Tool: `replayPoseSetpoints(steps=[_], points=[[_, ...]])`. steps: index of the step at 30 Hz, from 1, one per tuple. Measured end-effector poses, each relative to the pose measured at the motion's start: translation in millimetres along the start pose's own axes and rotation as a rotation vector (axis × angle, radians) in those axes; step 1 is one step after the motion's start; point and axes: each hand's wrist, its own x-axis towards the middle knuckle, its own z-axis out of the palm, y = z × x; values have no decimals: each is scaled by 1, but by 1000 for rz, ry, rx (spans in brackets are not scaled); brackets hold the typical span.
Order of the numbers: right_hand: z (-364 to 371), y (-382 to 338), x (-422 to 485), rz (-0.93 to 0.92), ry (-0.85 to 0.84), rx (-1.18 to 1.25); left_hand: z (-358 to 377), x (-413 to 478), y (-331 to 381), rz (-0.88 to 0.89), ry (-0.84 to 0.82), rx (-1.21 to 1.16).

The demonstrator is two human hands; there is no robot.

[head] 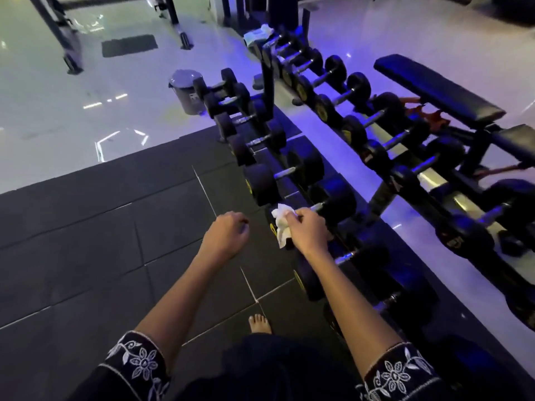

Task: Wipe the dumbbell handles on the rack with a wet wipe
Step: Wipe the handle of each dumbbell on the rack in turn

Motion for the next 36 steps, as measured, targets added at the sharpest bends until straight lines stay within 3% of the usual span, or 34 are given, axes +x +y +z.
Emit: replayPoseSetpoints(steps=[6, 11, 21, 36], points=[[71, -104, 145, 12, -91, 163, -69, 139, -69, -44, 39, 26], [153, -183, 258, 153, -177, 356, -114, 259, -149, -60, 75, 26], [282, -317, 465, 234, -24, 464, -207, 522, -259, 92, -58, 80], [442, -447, 756, 434, 100, 514, -287, 883, -398, 267, -271, 93]])
